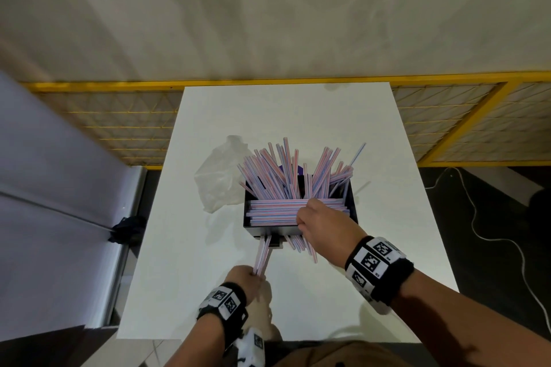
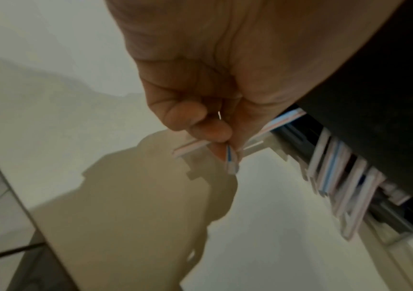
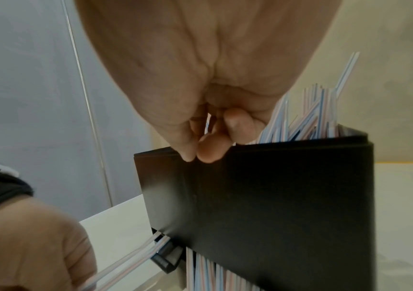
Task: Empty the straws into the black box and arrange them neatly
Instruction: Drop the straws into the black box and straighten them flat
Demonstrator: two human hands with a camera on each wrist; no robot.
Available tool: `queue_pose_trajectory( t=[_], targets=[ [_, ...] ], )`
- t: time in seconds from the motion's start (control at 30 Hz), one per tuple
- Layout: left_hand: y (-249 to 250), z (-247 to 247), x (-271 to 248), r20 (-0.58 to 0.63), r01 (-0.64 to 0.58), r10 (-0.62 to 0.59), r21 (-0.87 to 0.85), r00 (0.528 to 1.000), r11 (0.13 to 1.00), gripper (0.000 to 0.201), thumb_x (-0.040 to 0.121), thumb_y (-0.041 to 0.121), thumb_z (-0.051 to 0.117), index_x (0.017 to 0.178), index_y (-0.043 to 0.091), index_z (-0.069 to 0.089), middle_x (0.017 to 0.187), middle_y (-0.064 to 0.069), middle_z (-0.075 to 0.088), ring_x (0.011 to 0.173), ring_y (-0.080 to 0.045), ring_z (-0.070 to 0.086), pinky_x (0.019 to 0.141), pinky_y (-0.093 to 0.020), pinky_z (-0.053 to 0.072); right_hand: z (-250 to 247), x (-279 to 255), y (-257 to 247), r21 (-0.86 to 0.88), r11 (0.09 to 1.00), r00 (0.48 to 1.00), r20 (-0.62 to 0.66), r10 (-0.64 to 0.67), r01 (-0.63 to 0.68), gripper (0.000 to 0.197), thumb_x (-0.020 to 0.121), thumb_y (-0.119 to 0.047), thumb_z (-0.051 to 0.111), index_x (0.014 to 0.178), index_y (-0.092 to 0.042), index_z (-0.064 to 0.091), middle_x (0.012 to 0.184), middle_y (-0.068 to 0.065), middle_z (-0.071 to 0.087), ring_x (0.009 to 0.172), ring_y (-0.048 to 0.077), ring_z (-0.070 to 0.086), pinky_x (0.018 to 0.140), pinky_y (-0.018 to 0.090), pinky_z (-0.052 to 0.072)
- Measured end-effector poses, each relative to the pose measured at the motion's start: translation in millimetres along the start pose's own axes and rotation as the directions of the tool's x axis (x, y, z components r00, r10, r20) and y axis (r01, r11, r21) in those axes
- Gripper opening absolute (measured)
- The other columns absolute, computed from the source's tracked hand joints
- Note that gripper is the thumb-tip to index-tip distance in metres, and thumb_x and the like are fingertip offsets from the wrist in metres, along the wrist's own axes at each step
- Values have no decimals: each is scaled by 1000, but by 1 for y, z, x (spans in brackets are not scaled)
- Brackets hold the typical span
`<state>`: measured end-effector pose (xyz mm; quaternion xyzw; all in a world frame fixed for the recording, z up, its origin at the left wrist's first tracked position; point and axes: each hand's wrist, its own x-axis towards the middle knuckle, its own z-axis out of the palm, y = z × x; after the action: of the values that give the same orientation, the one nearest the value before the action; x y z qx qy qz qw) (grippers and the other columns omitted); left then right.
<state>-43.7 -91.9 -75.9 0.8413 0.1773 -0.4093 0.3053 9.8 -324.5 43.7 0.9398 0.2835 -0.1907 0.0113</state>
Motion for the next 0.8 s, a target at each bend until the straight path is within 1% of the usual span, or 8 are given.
queue_pose_trajectory(
  t=[0.1, 0.17, 0.27, 0.37, 0.43, 0.57, 0.67, 0.8],
  targets=[
    [-17, -13, -12, -1, 12, -12, 63, 1000, 998, 20, 99, 20, 56, 89, 18, 73, 81, 1, 67, 72, -15, 61, 59, -19, 45, 0, -1, -1, 76, 997, 999, -17, 33, -31, 21, 103, -5, 45, 113, -14, 60, 116, 0, 52, 117, 20, 42, 77, 28, 50],
    [-27, -21, -26, 9, 21, -22, 106, 1000, 994, 28, 97, 13, 51, 79, 22, 71, 80, 2, 67, 70, -14, 61, 62, -19, 50, -1, -1, -4, 172, 983, 995, -52, 80, -70, 18, 105, -10, 43, 112, -14, 59, 117, 4, 52, 110, 23, 49, 79, 35, 52],
    [-38, -37, -55, 9, 13, -15, 157, 1000, 988, 24, 96, 14, 50, 88, 18, 73, 90, -3, 74, 78, -18, 67, 77, -28, 55, -4, -4, -5, 364, 923, 981, -98, 169, -122, 13, 106, -21, 44, 107, -15, 56, 113, 7, 50, 90, 29, 59, 78, 47, 54],
    [-44, -54, -85, -17, -112, 118, 198, 993, 974, 22, 99, 21, 51, 92, 24, 72, 87, 2, 71, 76, -14, 63, 77, -27, 53, -6, -14, -4, 488, 865, 975, -114, 191, -113, 13, 103, -33, 53, 105, -20, 54, 109, -3, 45, 83, 26, 59, 78, 44, 52],
    [-36, -66, -102, -60, -208, 223, 194, 973, 959, 22, 101, 25, 51, 94, 26, 72, 86, 3, 71, 77, -13, 64, 75, -25, 51, -10, -24, -6, 551, 832, 971, -160, 180, -63, 23, 101, -39, 55, 119, -24, 54, 119, -8, 45, 90, 19, 62, 82, 40, 53],
    [6, -87, -116, -256, -326, 421, 342, 870, 882, 23, 104, 30, 47, 103, 26, 70, 92, 3, 63, 87, -20, 64, 79, -33, 49, -30, -45, -12, 652, 757, 909, -343, 238, 48, 41, 98, -42, 56, 136, -33, 47, 123, -20, 42, 80, -2, 59, 73, 16, 45],
    [51, -100, -114, -361, -358, 529, 443, 768, 822, 23, 105, 30, 42, 104, 25, 65, 94, 2, 53, 90, -25, 61, 75, -36, 47, -47, -55, -9, 664, 745, 825, -455, 336, 63, 39, 96, -35, 60, 134, -32, 50, 116, -21, 42, 79, 2, 57, 75, 21, 46],
    [107, -104, -98, -319, -343, 616, 608, 721, 716, 18, 95, 12, 47, 99, 24, 60, 95, 2, 46, 82, -27, 58, 65, -34, 43, -53, -58, 1, 574, 817, 763, -549, 340, 48, 36, 95, -25, 64, 130, -26, 58, 120, -11, 49, 101, 8, 53, 86, 27, 47]
  ],
)
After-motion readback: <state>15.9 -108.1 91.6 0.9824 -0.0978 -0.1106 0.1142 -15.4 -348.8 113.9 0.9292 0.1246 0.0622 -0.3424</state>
